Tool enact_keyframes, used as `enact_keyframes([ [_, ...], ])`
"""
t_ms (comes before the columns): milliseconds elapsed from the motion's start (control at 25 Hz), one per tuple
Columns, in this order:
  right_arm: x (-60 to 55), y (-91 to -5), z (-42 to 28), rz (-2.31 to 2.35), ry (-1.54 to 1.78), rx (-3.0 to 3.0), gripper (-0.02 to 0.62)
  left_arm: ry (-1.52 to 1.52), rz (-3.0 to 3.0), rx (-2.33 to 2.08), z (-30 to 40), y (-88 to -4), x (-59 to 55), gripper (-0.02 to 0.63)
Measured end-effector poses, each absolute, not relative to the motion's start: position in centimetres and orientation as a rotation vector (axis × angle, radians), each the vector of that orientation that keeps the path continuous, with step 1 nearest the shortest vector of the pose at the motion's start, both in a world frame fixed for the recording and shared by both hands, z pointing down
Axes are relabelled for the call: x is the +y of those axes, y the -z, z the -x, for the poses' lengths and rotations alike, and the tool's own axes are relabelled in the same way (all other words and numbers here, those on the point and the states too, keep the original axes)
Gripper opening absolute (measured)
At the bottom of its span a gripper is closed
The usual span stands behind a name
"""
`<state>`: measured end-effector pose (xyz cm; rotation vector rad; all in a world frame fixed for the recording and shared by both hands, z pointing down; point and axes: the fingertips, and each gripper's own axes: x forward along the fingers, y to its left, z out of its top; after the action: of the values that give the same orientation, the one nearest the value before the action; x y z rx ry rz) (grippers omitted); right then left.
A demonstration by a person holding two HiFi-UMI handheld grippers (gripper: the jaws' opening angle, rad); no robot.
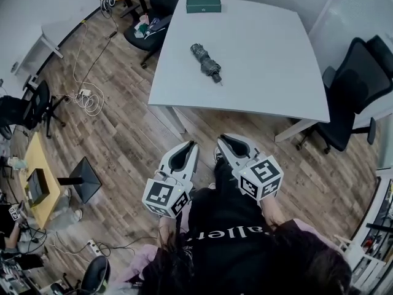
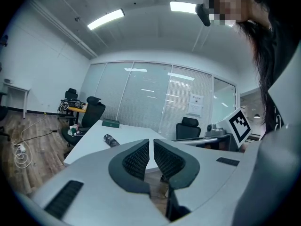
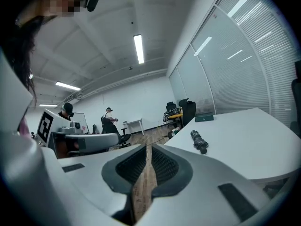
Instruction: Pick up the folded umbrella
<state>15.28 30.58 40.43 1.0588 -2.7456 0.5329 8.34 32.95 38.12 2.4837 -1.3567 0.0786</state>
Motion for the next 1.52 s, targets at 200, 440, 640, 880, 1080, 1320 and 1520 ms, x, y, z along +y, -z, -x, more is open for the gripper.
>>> enact_keyframes([
  [200, 26.1, -41.5, -15.0, -1.029, -0.561, -2.747, 0.046, -0.105, -2.456, -1.376, -8.0, -38.9, 29.3, 0.034],
  [440, 20.3, -42.6, -15.6, -0.992, -0.588, -2.741, 0.046, -0.120, -2.432, -1.408, -8.0, -39.6, 23.3, 0.034],
  [640, 15.3, -42.6, -16.1, -0.977, -0.604, -2.753, 0.046, -0.135, -2.437, -1.422, -8.5, -39.2, 18.5, 0.034],
  [880, 10.8, -43.2, -15.8, -0.947, -0.627, -2.763, 0.046, -0.157, -2.433, -1.410, -9.3, -39.7, 14.5, 0.034],
  [1080, 7.5, -43.9, -15.6, -0.905, -0.624, -2.767, 0.046, -0.172, -2.422, -1.440, -9.3, -40.1, 11.2, 0.034],
  [1320, 4.1, -45.2, -16.1, -0.868, -0.624, -2.750, 0.048, -0.190, -2.388, -1.508, -8.8, -40.1, 8.7, 0.034],
  [1520, 2.4, -47.2, -16.1, -0.851, -0.630, -2.708, 0.048, -0.214, -2.347, -1.533, -8.3, -40.7, 8.2, 0.034],
])
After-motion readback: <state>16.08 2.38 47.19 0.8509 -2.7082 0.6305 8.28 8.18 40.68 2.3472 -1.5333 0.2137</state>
